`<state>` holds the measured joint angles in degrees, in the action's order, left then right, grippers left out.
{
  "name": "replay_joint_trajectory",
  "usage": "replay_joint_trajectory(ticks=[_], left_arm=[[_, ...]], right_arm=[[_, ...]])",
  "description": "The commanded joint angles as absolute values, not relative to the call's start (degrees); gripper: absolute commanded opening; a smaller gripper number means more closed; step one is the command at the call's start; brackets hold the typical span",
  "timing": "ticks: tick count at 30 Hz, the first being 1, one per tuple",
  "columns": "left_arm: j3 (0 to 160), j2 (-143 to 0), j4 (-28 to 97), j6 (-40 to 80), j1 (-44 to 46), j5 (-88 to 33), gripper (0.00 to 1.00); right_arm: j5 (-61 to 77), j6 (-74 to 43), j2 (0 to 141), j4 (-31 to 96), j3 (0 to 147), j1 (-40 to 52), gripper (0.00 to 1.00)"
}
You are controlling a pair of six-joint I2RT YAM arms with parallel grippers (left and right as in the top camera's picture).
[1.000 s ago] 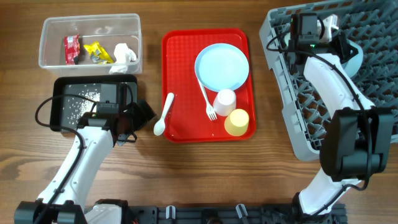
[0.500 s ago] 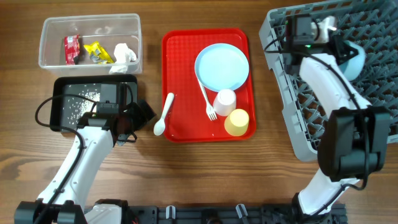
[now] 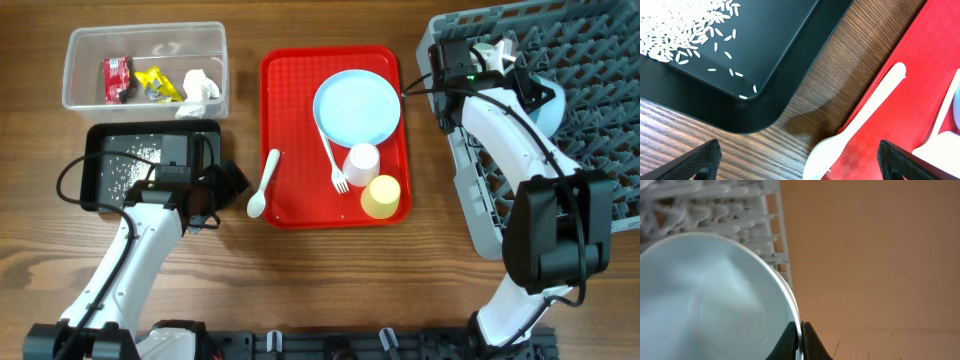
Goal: Sort waste into correct bins and load items into the dishwasher rack
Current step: 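Lower the light-blue bowl into the rack and open the right gripper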
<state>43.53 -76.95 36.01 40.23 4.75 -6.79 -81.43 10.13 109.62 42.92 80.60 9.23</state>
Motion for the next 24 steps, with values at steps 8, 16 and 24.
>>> replay_joint_trajectory(ticks=[8, 16, 24], left_arm=[[43.29, -77.03, 35.99, 40.99, 4.75, -7.03, 1.00], [43.29, -77.03, 35.99, 40.97, 4.75, -7.03, 1.00], [43.29, -77.03, 35.99, 40.97, 4.75, -7.03, 1.00]], right_arm=[[-87.02, 10.52, 110.59, 41.67, 80.12, 7.92, 0.04], [-83.29, 8.36, 110.59, 46.41, 80.12, 7.86, 0.04], [-76.75, 4.25, 110.59, 51.92, 80.12, 8.10, 0.04]])
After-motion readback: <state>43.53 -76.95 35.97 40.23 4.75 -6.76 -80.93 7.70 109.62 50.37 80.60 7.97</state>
